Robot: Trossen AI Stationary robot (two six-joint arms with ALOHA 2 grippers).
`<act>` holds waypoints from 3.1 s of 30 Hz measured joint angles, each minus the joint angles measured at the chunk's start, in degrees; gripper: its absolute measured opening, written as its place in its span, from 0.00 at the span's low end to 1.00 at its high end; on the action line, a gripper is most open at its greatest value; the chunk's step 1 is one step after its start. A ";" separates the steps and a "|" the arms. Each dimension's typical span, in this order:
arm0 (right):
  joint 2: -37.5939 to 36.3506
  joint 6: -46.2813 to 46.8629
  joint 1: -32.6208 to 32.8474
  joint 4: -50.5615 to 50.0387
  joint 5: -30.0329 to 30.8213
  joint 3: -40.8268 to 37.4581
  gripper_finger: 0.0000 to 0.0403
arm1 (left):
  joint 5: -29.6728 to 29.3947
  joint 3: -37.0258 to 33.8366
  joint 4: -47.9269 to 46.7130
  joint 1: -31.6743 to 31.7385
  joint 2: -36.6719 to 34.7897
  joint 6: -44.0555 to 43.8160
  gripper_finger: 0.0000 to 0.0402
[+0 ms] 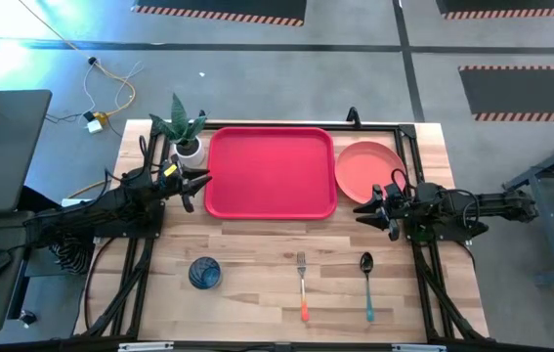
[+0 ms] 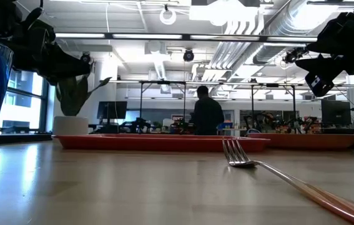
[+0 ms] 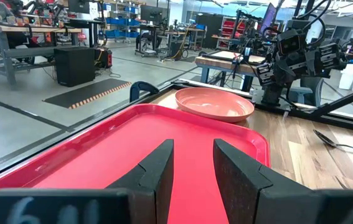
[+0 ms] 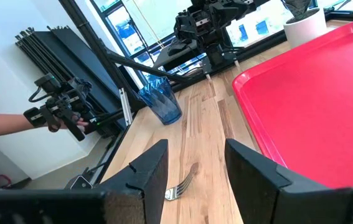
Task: Pick and place plate/cup/fork/spoon on tray
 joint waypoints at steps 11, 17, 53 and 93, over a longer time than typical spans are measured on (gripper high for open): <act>0.00 7.47 0.00 0.18 0.02 -0.01 0.37 | 0.02 0.00 0.04 -0.02 0.02 -5.53 0.26; 0.00 18.08 0.00 1.02 0.58 -0.02 0.37 | 0.03 0.00 0.13 -0.02 0.01 -12.48 0.26; 0.95 15.15 -0.01 5.02 6.27 17.98 0.37 | -0.24 0.04 7.78 0.04 0.00 -22.68 0.26; 51.11 68.64 18.21 -57.97 4.72 51.30 0.37 | -3.06 0.04 4.63 0.04 0.02 -24.00 0.26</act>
